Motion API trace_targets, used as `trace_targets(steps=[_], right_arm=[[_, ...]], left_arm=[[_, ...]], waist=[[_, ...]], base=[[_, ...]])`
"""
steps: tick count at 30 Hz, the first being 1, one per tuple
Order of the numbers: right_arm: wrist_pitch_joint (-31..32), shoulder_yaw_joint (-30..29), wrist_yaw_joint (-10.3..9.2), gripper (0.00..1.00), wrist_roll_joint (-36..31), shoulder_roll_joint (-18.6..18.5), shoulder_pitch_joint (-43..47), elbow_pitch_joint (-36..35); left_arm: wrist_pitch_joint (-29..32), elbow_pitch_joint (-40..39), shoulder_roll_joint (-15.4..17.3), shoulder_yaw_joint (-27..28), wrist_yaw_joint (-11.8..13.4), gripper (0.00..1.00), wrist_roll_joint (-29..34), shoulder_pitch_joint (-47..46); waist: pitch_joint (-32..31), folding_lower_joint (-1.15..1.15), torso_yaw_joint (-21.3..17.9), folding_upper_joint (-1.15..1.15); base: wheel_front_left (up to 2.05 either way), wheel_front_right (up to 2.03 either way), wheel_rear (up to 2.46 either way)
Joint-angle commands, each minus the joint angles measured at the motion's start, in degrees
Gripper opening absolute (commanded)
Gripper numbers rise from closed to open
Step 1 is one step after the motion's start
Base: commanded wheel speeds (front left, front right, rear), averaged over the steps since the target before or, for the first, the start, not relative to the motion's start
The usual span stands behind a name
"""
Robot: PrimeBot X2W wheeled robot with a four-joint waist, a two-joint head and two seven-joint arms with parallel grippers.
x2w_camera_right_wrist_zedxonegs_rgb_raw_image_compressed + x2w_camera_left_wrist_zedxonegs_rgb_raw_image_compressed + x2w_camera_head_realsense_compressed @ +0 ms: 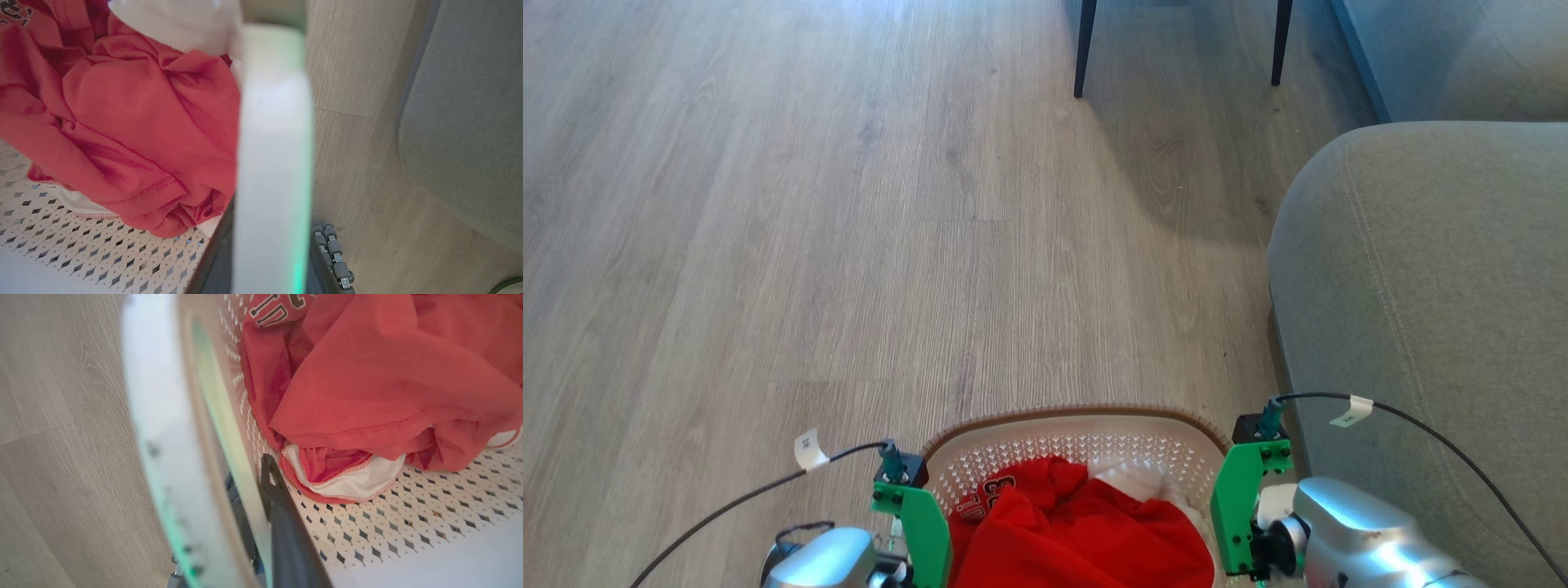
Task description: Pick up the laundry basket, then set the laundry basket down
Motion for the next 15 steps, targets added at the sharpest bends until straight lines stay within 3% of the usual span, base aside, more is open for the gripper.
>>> trace_targets(steps=[1, 15], right_arm=[[-0.66, 1.48, 0.43, 0.0, -0.51, 0.89, -1.02, -1.49], [-0.91, 2.84, 0.43, 0.0, 0.92, 0.89, -1.36, -1.48]], left_arm=[[-0.51, -1.17, 0.44, 0.04, -0.91, 0.0, 0.71, -2.87], [-0.46, -1.05, 0.44, -0.08, -0.91, 0.0, 0.58, -2.9]], waist=[[-0.06, 0.0, 0.06, 0.0], [-0.43, 0.0, 0.16, 0.0]], base=[[0.0, 0.0, 0.0], [0.0, 0.0, 0.0]])
